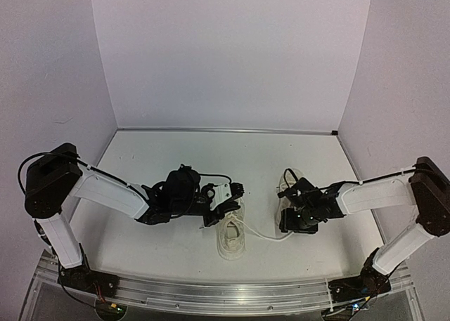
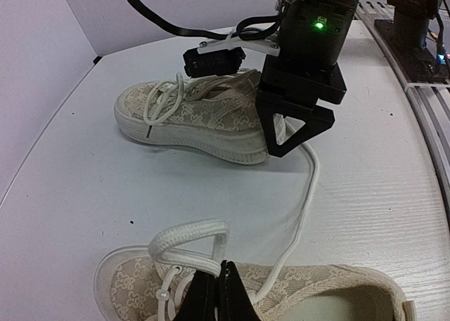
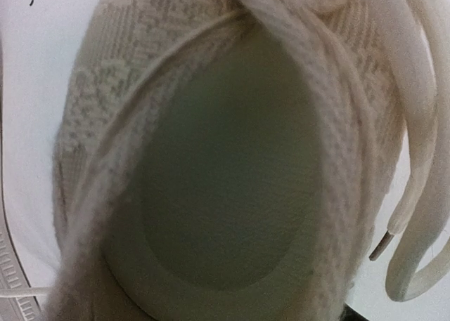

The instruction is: Tie the shoes

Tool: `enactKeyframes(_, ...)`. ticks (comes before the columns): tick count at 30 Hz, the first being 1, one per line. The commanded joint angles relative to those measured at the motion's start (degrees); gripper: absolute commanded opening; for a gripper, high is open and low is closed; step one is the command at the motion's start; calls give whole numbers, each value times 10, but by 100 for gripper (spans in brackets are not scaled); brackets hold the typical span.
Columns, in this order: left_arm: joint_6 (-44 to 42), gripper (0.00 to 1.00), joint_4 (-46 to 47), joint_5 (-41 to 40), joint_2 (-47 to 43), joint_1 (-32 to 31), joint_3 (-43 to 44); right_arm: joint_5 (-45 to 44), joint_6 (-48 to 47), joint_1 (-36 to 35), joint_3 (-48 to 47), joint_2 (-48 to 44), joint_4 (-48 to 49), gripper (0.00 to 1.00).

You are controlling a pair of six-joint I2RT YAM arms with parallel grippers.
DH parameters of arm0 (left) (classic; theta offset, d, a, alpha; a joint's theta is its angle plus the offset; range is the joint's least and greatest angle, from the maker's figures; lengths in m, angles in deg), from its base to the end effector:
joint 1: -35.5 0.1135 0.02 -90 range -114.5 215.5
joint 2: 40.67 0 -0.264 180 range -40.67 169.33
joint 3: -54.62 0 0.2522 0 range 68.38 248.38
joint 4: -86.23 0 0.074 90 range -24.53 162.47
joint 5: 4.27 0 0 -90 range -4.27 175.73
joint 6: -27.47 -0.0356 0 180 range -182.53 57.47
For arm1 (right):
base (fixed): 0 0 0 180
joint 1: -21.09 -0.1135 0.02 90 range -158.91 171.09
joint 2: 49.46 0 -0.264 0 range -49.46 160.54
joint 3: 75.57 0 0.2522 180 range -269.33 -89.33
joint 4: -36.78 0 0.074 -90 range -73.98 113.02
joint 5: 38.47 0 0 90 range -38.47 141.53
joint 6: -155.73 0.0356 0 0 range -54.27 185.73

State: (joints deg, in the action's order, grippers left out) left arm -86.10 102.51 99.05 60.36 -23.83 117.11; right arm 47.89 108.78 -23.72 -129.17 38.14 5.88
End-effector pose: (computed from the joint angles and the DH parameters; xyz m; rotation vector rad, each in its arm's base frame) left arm 0.1808 -0.3210 0.1743 1.4392 1.3931 -0.6334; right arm 0.1892 0.1848 0.1371 -0.0229 2.7600 0.3631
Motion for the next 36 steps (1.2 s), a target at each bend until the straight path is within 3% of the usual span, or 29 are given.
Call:
enactKeyframes(1,3,0,22,2,1,-3,13,-32,-45,40,-25,16,16,61)
enactKeyframes(8,3,0,25,1,5,-3,16,6,-90,53,-43,31,17,52)
enactKeyframes(18,2,0,26,-2,4,-2,13,25,-63,49,23,8,25,49)
enactKeyframes(25,3,0,26,-2,4,-2,13,5,-42,14,28,26,24,46)
enactKeyframes(36,3,0,27,-1,6,0,14,-5,21,-55,56,-51,-44,45)
